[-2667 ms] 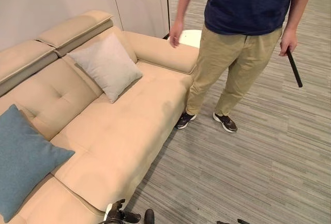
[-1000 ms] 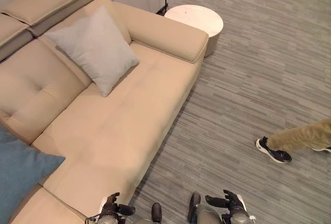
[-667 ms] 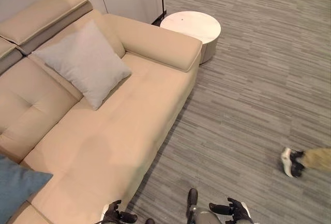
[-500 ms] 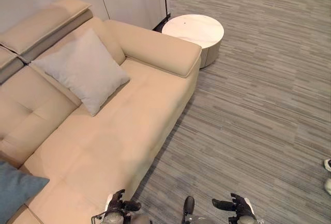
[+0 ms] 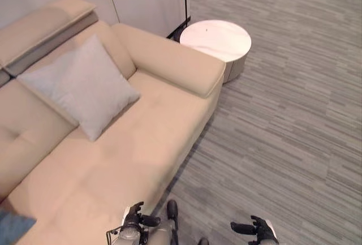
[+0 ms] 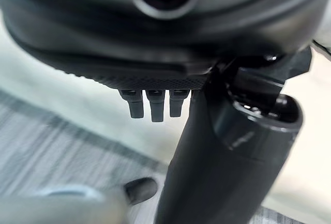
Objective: Pick up all the scattered cushions and arrange them neatly on the sofa.
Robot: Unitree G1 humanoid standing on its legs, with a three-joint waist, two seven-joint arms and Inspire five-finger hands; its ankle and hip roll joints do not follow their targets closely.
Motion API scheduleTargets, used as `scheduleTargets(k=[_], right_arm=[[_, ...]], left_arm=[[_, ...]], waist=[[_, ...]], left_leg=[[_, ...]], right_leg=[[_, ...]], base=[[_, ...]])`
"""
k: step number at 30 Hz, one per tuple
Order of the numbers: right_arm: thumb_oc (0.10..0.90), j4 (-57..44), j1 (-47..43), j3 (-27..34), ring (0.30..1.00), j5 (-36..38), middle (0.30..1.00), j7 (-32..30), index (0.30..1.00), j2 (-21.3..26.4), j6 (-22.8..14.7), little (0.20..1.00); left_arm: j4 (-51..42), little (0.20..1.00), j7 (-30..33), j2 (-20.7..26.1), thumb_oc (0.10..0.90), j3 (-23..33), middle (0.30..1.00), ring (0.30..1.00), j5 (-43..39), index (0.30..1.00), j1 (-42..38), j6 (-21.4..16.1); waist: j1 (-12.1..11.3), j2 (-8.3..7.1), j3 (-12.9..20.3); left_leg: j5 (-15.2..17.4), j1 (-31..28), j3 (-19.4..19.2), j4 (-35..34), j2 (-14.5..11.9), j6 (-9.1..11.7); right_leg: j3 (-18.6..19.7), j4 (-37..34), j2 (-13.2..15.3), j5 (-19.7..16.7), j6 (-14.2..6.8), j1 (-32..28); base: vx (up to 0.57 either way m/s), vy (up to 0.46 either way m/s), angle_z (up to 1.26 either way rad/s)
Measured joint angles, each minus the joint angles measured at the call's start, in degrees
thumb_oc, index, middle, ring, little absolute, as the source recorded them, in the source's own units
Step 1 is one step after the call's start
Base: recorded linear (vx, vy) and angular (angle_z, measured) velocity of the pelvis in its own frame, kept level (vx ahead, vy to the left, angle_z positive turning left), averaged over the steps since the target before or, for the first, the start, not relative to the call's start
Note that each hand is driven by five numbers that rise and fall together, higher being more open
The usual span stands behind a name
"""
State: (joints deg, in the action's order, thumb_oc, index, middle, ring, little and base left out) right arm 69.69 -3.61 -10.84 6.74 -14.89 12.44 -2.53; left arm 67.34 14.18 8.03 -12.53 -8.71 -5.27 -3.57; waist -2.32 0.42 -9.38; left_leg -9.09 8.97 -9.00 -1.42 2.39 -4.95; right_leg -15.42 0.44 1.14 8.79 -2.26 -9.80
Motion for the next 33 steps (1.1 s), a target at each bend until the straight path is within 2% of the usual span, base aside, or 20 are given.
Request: scheduleTargets(k=[2,4,5,7,9,11,12,13,14,15,16,17,18,19,22,24,26,27,30,33], right_arm=[[0.8,-0.18,-0.66,0.68,0.9,-0.14,0.9,2.38,0.9,0.76,0.92,0.9],[0.8,-0.17,0.03,1.48,0.9,-0.06,0.9,2.87,0.9,1.15,0.66,0.9],[0.8,-0.13,-0.05,2.33,0.9,1.28,0.9,3.06,0.9,0.45,0.3,0.9],[0.8,2.1,-0.59,2.57,0.9,2.51,0.9,3.99,0.9,0.22,0.51,0.9],[0.8,-0.34,-0.71,2.43,0.9,4.1,0.9,4.74,0.9,0.42,0.99,0.9],[0.8,-13.1,2.07,2.47,0.9,8.58,0.9,7.57,0.9,0.71,-0.38,0.9],[0.8,-9.66,-0.15,0.56,0.9,6.37,0.9,7.11,0.9,0.69,-2.75,0.9],[0.8,-6.25,-3.28,0.02,0.9,3.29,0.9,5.52,0.9,0.56,-1.85,0.9],[0.8,-5.13,-3.74,0.03,0.9,2.22,0.9,4.33,0.9,0.46,-0.99,0.9],[0.8,-5.13,-3.74,0.03,0.9,2.22,0.9,4.33,0.9,0.46,-0.99,0.9],[0.8,-4.98,-3.6,-0.35,0.9,1.49,0.9,3.45,0.9,-0.13,-0.36,0.9],[0.8,-4.09,-2.87,-1.12,0.9,0.86,0.9,3.32,0.9,-0.66,-0.11,0.9],[0.8,-3.46,-2.89,-1.1,0.9,0.64,0.9,3.35,0.9,-0.77,-0.09,0.9],[0.8,-2.23,-2.52,-1.04,0.9,0.63,0.9,3.35,0.9,-0.9,0.39,0.9],[0.8,-1.27,-2.56,-0.91,0.9,0.81,0.9,3.34,0.9,-0.03,0.38,0.9],[0.8,-1.2,-2.4,-0.91,0.9,0.84,0.9,3.26,0.9,0.8,0.36,0.9],[0.8,-1.32,-3.21,0.18,0.9,1.3,0.9,3.2,0.9,1.85,0.09,0.9],[0.8,-1.48,-3.12,0.14,0.9,1.54,0.9,3.17,0.9,2.48,-0.05,0.9],[0.8,-1.7,-2.72,0.23,0.9,2.88,0.9,2.93,0.9,2.77,-0.38,0.9],[0.8,-1.99,-2.69,0.3,0.9,3.35,0.9,2.75,0.9,2.49,-0.78,0.9]], left_arm=[[-0.27,0.9,-0.47,0.47,0.8,0.39,0.9,0.9,0.01,0.9,-0.01,0.28],[-0.3,0.9,-0.98,2.04,0.8,0.43,0.9,0.9,-0.09,0.9,0.01,0.81],[-0.17,0.9,-1.03,3.78,0.8,-0.27,0.9,0.9,-0.07,0.9,-0.42,0.7],[-0.29,0.9,-1.19,4.65,0.8,-0.8,0.9,0.9,-0.05,0.9,-1.38,0.1],[-0.51,0.9,-1.17,4.51,0.8,-0.73,0.9,0.9,-0.1,0.9,-0.99,-0.04],[-0.86,0.9,-1.14,4.49,0.8,0.21,0.9,0.9,-0.18,0.9,0.52,-0.14],[0.18,0.9,-1.08,3.88,0.8,0.08,0.9,0.9,-0.12,0.9,0.43,0.19],[2.09,0.9,-1.03,3.57,0.8,-0.54,0.9,0.9,0.03,0.9,-0.4,0.21],[2.4,0.9,-0.92,3.14,0.8,-0.49,0.9,0.9,0.08,0.9,-0.99,0.11],[2.4,0.9,-0.92,3.14,0.8,-0.49,0.9,0.9,0.08,0.9,-0.99,0.11],[2.55,0.9,-0.59,3.41,0.8,-0.46,0.9,0.9,0.42,0.9,-0.25,-0.04],[2.91,0.9,-0.5,3.44,0.8,-0.63,0.9,0.9,0.48,0.9,0.35,-0.12],[3.51,0.9,-0.5,2.99,0.8,-0.43,0.9,0.9,0.44,0.9,0.85,-0.09],[4.15,0.9,-0.47,2.25,0.8,0.16,0.9,0.9,0.07,0.9,1.58,0.17],[3.94,0.9,0.01,2.43,0.8,-0.04,0.9,0.9,-0.24,0.9,2.03,-0.09],[3.45,0.9,0.0,2.58,0.8,-0.14,0.9,0.9,-0.27,0.9,0.69,-0.23],[3.33,0.9,0.02,2.52,0.8,-0.26,0.9,0.9,-0.34,0.9,-0.54,-0.41],[2.21,0.9,-0.02,2.36,0.8,-0.73,0.9,0.9,-0.28,0.9,-1.25,-0.4],[1.14,0.9,-0.4,1.51,0.8,-0.84,0.9,0.9,-0.22,0.9,-1.69,-0.31],[1.25,0.9,-1.24,0.83,0.8,-0.87,0.9,0.9,-0.21,0.9,-1.53,-0.21]], waist=[[-0.18,-0.11,0.22],[0.01,0.13,0.34],[0.46,-1.28,1.17],[0.19,-1.54,1.19],[0.25,-0.35,0.7],[0.85,1.22,-0.05],[1.77,1.72,-0.18],[2.28,2.15,0.03],[2.29,1.84,0.01],[2.29,1.84,0.01],[1.83,0.59,0.11],[1.81,-0.74,-0.05],[1.79,-0.72,0.23],[1.69,-0.3,0.61],[1.57,-0.18,0.5],[1.51,-1.3,0.34],[0.86,-2.58,-0.42],[1.51,-2.93,-0.63],[2.2,-3.83,-1.13],[3.12,-3.52,-1.05]], left_leg=[[1.91,-2.51,0.01,-1.14,0.87,-0.79],[2.75,-5.86,1.32,-2.59,0.93,-1.33],[3.38,-6.96,3.57,-2.79,2.06,-1.06],[4.8,-9.06,6.65,-2.88,3.27,-2.16],[5.32,-10.69,7.75,-2.79,3.26,-2.21],[6.33,-11.71,9.52,-2.85,3.05,-1.69],[6.77,-11.95,10.96,-2.64,2.79,-1.0],[7.3,-12.03,13.61,-2.11,2.72,-0.24],[7.81,-12.34,16.48,-1.62,2.69,0.29],[7.81,-12.34,16.48,-1.62,2.69,0.29],[8.7,-12.26,19.04,-1.3,2.67,1.0],[9.42,-12.68,20.88,-1.52,2.38,2.05],[10.34,-12.83,22.09,-1.42,1.92,1.86],[11.39,-12.34,23.38,0.6,0.41,3.54],[11.79,-8.74,21.87,6.37,-1.72,6.12],[10.83,-7.23,21.37,9.39,-1.53,7.71],[9.31,-3.37,16.94,14.03,-1.42,9.83],[9.16,-1.36,9.9,16.23,-2.61,9.86],[10.73,-0.04,-2.09,14.8,-5.74,7.61],[10.67,0.32,-4.84,10.45,-5.56,7.47]], right_leg=[[-0.05,9.45,1.91,2.37,-3.26,2.57],[-0.06,30.2,5.09,3.64,-5.72,10.43],[0.42,39.47,7.72,4.6,-7.49,15.52],[1.66,42.1,10.5,5.11,-6.55,20.05],[2.58,39.03,10.86,5.28,-6.22,22.3],[8.34,29.93,8.75,4.54,-5.37,24.95],[11.14,23.91,7.33,3.98,-4.81,25.01],[14.67,17.72,5.64,1.6,-4.75,25.34],[18.3,14.16,4.46,-1.09,-4.82,25.64],[18.3,14.16,4.46,-1.09,-4.82,25.64],[22.89,10.93,2.67,-4.28,-5.19,26.48],[20.9,10.73,3.02,-9.51,-3.46,26.55],[18.71,10.29,3.3,-11.36,-2.13,26.02],[15.09,9.23,2.84,-12.17,-0.86,24.33],[9.91,6.38,1.36,-12.08,1.56,21.36],[7.37,3.18,1.48,-12.94,2.74,19.24],[3.86,-0.22,2.17,-13.41,4.18,16.7],[0.49,-2.8,2.47,-13.92,5.18,14.97],[-4.72,-5.2,1.94,-13.19,5.73,12.49],[-6.27,-5.31,1.07,-12.58,4.86,12.0]], base=[[0.15,0.101,-0.03],[0.15,0.073,0.32],[0.22,0.019,0.72],[0.21,-0.032,0.89],[0.23,-0.116,0.6],[0.21,-0.188,0.29],[0.17,-0.149,0.61],[0.22,-0.207,1.17],[0.19,-0.222,1.04],[0.17,-0.213,1.14],[0.25,-0.363,0.96],[0.18,-0.274,1.15],[0.18,-0.291,0.99],[0.09,-0.19,0.91],[0.09,-0.273,0.81],[0.02,-0.189,0.91],[0.02,-0.137,0.92],[0.08,-0.082,1.16],[0.1,-0.048,0.92],[0.11,0.036,0.62]])
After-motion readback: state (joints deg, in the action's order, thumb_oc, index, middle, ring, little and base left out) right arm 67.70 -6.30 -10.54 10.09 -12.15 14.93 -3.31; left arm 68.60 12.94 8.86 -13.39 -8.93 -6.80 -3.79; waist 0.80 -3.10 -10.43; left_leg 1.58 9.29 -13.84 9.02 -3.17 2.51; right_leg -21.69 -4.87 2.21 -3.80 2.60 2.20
